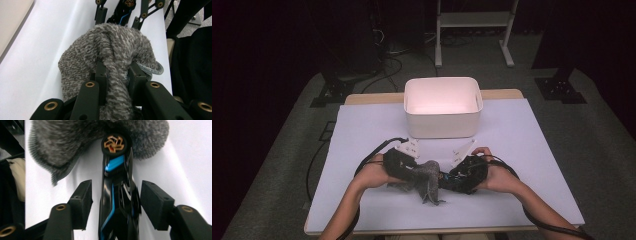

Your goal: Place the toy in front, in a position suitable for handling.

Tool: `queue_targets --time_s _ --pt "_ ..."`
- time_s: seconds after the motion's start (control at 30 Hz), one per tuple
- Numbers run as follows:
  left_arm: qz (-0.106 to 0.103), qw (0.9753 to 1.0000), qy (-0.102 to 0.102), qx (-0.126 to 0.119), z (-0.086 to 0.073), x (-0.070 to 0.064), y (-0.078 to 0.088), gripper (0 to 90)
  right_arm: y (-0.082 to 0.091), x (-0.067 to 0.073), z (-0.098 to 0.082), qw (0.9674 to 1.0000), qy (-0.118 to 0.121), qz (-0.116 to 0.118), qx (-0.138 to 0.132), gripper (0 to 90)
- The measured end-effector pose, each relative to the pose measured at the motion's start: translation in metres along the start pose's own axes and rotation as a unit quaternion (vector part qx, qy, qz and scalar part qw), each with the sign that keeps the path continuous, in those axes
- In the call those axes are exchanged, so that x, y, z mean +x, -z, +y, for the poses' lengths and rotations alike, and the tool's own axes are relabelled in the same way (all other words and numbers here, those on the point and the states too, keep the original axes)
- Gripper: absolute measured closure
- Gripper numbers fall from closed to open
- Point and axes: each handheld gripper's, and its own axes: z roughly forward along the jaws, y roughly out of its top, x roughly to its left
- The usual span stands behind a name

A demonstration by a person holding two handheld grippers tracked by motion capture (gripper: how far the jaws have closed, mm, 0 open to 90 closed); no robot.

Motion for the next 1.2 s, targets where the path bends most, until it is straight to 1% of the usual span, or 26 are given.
queue_targets --time_s 0.07,0.13,0.17,0.23,0.3,0.33,0.4,0.43,0.47,0.5,0.57,0.63,0.67,0.73,0.77,0.8,0.87,0.9,0.93,0.97,1.03,1.07,1.1,1.13,1.2 --pt "0.001 1.0 0.0 0.001 -0.002 0.0 0.001 73.9 -0.007 0.0 0.008 0.9999 0.0 -0.004 0.015 45.7" --pt "0.001 1.0 0.005 -0.001 -0.004 0.001 0.002 73.9 -0.009 0.0 0.011 0.9998 0.001 -0.002 0.02 49.2" --pt "0.002 1.0 0.006 -0.002 -0.006 0.001 0.002 73.9 -0.012 0.0 0.013 0.9996 0.002 -0.007 0.028 53.7" --pt "0.001 1.0 0.007 -0.001 -0.007 0.001 0.003 73.9 -0.015 0.0 0.018 0.9988 0.004 -0.019 0.044 56.9" --pt "0.002 1.0 0.009 -0.003 -0.008 0.002 0.003 73.9 -0.015 0.0 0.018 0.9988 0.005 -0.019 0.045 57.0" --pt "0.006 0.9999 0.009 -0.004 -0.009 0.003 0.006 73.9 -0.015 0.002 0.017 0.9989 0.011 -0.023 0.039 57.1" --pt "0.007 0.9999 0.009 -0.006 -0.008 0.003 0.007 73.9 -0.015 0.002 0.017 0.999 0.012 -0.022 0.037 57.2" --pt "0.009 0.9999 0.009 -0.006 -0.007 0.004 0.009 74.0 -0.015 0.002 0.017 0.9992 0.014 -0.021 0.03 57.2" --pt "0.013 0.9999 0.01 -0.004 -0.005 0.004 0.013 73.9 -0.014 0.001 0.018 0.9995 0.016 -0.02 0.017 57.2" --pt "0.016 0.9998 0.009 -0.006 -0.003 0.003 0.016 73.9 -0.013 0.002 0.021 0.9997 0.015 -0.019 -0.008 57.1" --pt "0.022 0.9997 0.008 -0.008 0.0 0.003 0.024 73.9 -0.011 0.0 0.025 0.9988 0.017 -0.013 -0.044 57.1" --pt "0.03 0.9994 0.006 -0.014 0.002 0.004 0.033 74.0 -0.011 -0.002 0.029 0.9963 0.012 -0.011 -0.084 57.1" --pt "0.032 0.9993 0.006 -0.016 0.003 0.003 0.037 74.0 -0.013 -0.003 0.03 0.9946 0.009 -0.008 -0.103 57.0" --pt "0.036 0.9991 0.006 -0.019 0.005 0.003 0.043 74.0 -0.014 -0.007 0.03 0.9909 0.002 0.004 -0.135 57.0" --pt "0.039 0.9991 0.002 -0.017 0.006 0.002 0.046 73.9 -0.015 -0.008 0.028 0.9889 0.001 0.006 -0.148 57.1" --pt "0.039 0.999 0.002 -0.019 0.007 0.002 0.047 73.9 -0.015 -0.008 0.025 0.9875 -0.003 0.008 -0.158 57.1" --pt "0.038 0.9991 0.003 -0.019 0.008 0.002 0.047 74.0 -0.014 -0.009 0.015 0.9855 -0.008 0.002 -0.17 57.1" --pt "0.037 0.9992 0.002 -0.017 0.009 0.002 0.046 73.9 -0.014 -0.01 0.01 0.9847 -0.012 0.004 -0.174 57.0" --pt "0.035 0.9992 -0.001 -0.017 0.011 0.002 0.044 74.0 -0.012 -0.009 0.006 0.9818 -0.018 0.006 -0.189 57.0" --pt "0.034 0.9993 -0.002 -0.016 0.013 0.001 0.043 73.9 -0.009 -0.009 0.002 0.9803 -0.021 0.002 -0.197 57.0" --pt "0.031 0.9994 -0.006 -0.018 0.017 0.0 0.04 73.9 -0.004 -0.008 -0.004 0.9803 -0.023 0.005 -0.196 56.8" --pt "0.029 0.9994 -0.012 -0.015 0.02 0.0 0.039 73.9 -0.002 -0.007 -0.008 0.9787 -0.019 0.003 -0.204 56.8" --pt "0.027 0.9994 -0.014 -0.015 0.022 0.0 0.038 73.9 0.001 -0.006 -0.01 0.9786 -0.019 0.0 -0.205 56.8" --pt "0.027 0.9994 -0.013 -0.018 0.025 -0.001 0.037 74.0 0.004 -0.005 -0.012 0.9791 -0.016 -0.003 -0.203 56.7" --pt "0.026 0.9993 -0.02 -0.015 0.032 -0.001 0.036 74.0 0.009 -0.003 -0.015 0.9799 -0.011 -0.01 -0.199 56.5"
